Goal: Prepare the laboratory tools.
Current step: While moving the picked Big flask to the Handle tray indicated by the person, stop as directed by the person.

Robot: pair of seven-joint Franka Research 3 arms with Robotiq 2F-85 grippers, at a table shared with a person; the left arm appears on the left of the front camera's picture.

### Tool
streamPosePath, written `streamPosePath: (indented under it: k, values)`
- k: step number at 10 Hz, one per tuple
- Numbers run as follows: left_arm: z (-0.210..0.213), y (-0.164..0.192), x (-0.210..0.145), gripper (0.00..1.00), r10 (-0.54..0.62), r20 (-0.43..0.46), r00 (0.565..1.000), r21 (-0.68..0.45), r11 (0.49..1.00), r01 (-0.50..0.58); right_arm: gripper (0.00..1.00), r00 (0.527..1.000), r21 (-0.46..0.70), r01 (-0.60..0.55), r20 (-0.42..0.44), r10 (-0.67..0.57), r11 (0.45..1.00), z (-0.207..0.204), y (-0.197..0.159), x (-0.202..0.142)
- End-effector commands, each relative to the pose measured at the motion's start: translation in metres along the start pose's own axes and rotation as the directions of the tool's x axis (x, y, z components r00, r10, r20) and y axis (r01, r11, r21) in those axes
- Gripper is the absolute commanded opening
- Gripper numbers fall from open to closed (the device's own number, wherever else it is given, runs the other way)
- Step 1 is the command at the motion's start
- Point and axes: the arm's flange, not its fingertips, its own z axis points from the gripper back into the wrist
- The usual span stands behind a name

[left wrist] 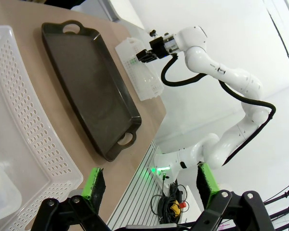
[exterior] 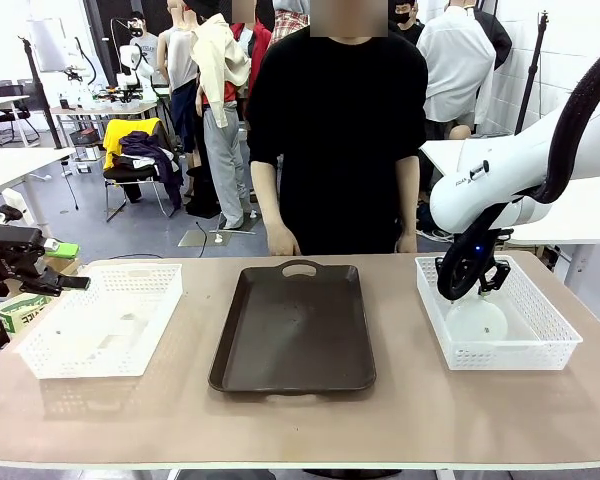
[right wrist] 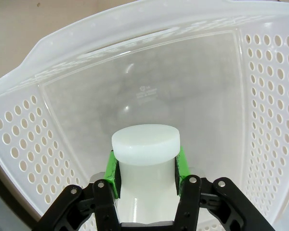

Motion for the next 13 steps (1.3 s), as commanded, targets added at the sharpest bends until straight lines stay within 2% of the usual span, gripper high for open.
streamPosePath:
  k: [1,3,5,9,13]
  values:
    - [0.001,-0.002,0.001,1.00,-0.003,0.010,1.000,-0.009,1.000,0.004,0.00,1.000,0.001,-0.002,0.001,0.002,1.000,0.000,0.001,0.000]
    - [0.001,-0.002,0.001,1.00,-0.003,0.010,1.000,-0.009,1.000,0.004,0.00,1.000,0.000,0.000,0.000,0.000,1.000,0.000,0.000,0.000]
    - [0.001,-0.002,0.001,1.00,-0.003,0.010,1.000,-0.009,1.000,0.004,0.00,1.000,0.008,0.004,0.011,-0.004,1.000,0.017,-0.021,-0.013]
    - [0.001,-0.002,0.001,1.00,-0.003,0.010,1.000,-0.009,1.000,0.004,0.00,0.999,0.060,-0.037,0.029,0.035,0.998,0.062,-0.055,-0.032]
    - [0.001,-0.002,0.001,1.00,-0.003,0.010,1.000,-0.009,1.000,0.004,0.00,0.987,0.092,-0.127,0.111,0.117,0.988,0.117,-0.055,-0.066]
